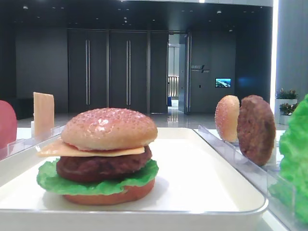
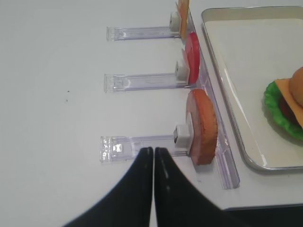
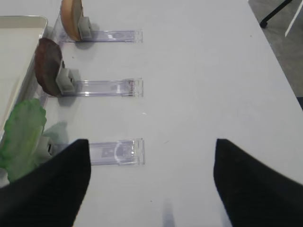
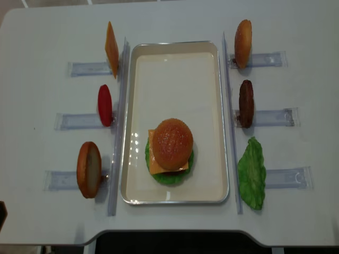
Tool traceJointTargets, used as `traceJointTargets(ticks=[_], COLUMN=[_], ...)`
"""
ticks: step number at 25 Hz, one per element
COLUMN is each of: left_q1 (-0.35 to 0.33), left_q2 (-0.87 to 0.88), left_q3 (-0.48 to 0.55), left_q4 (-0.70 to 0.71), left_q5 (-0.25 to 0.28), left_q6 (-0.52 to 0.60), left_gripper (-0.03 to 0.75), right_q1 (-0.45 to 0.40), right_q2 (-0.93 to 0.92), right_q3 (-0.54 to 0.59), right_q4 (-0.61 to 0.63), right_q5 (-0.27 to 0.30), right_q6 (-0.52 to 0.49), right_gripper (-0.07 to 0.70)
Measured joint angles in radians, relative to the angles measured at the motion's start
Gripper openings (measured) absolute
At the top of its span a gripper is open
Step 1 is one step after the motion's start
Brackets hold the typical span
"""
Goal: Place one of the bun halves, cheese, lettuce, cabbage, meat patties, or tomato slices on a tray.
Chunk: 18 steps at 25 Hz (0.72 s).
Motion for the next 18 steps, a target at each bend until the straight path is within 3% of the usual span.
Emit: traceJointTargets(ticks=[18], left_q1=[0.000], left_q2=[0.000], left_q3=[0.000], left_q4=[-0.002], left_q5=[0.000], left_q6=[0.000], left_gripper=[0.000], right_q1=[0.004], right_q2=[0.000], right_q3=[0.000], right_q4=[0.016], right_q5=[-0.003], right_q6=[0.052], right_gripper=[0.514])
